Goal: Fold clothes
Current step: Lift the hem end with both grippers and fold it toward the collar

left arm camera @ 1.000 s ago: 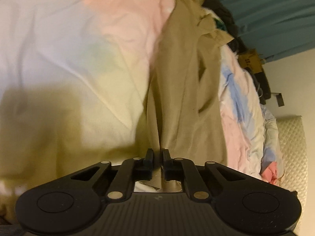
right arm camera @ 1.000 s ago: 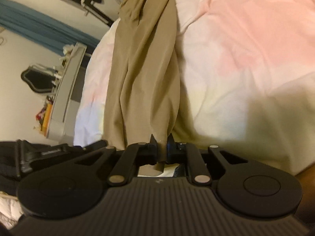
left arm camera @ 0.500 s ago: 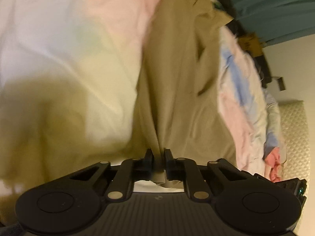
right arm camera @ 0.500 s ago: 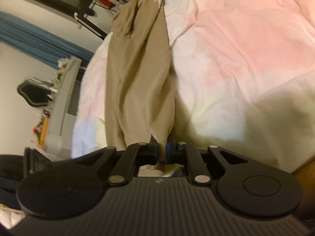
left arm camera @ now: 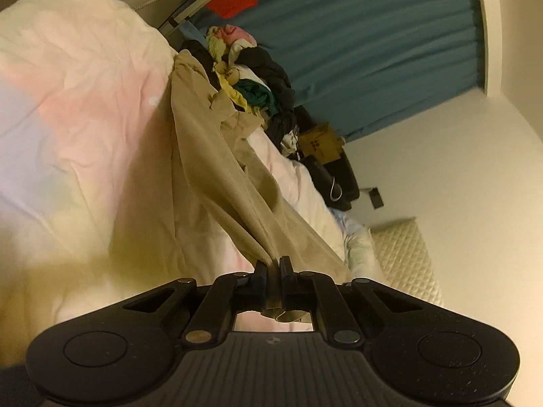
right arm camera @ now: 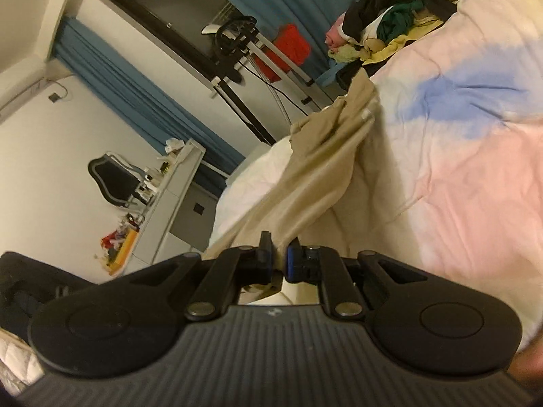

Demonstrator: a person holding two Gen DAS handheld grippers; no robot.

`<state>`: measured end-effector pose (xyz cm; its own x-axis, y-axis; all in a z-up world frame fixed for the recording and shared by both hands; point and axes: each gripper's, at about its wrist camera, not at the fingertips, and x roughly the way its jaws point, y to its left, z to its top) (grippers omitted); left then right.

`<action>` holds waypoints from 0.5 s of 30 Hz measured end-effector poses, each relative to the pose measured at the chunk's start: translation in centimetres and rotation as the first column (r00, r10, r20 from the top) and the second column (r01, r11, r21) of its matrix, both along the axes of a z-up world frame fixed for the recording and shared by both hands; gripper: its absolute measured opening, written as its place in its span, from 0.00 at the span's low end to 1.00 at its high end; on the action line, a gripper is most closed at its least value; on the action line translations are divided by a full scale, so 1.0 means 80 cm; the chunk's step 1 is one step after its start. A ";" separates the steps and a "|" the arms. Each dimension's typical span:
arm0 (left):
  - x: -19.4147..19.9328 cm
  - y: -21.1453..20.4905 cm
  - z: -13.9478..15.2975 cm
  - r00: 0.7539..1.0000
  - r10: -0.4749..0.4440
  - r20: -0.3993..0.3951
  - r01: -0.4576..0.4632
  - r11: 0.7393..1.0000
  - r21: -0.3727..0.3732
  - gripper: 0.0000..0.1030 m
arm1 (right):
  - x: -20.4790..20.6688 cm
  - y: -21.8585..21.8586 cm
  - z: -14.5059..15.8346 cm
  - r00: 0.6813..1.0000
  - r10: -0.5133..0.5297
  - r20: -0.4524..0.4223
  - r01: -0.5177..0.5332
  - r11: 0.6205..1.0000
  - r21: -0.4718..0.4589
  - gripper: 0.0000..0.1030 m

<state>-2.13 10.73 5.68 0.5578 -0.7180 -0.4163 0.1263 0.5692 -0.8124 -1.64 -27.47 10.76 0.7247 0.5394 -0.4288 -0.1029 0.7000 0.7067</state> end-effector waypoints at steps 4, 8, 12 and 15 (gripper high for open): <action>-0.065 0.005 -0.011 1.000 -0.008 -0.031 0.009 0.999 0.033 0.07 | -0.051 -0.001 -0.014 0.999 0.016 -0.028 -0.017 0.999 -0.035 0.11; -0.125 0.007 -0.039 0.997 -0.005 -0.075 0.009 0.999 0.049 0.06 | -0.116 -0.002 -0.046 0.998 0.013 -0.057 -0.015 0.999 -0.038 0.11; -0.149 0.018 -0.052 0.995 0.017 -0.094 -0.011 0.998 0.060 0.06 | -0.155 -0.004 -0.077 0.996 -0.018 -0.092 0.021 0.999 0.027 0.11; -0.136 0.013 -0.047 0.996 0.026 -0.087 -0.020 0.997 0.069 0.06 | -0.146 -0.010 -0.082 0.993 -0.032 -0.110 0.040 0.997 0.068 0.11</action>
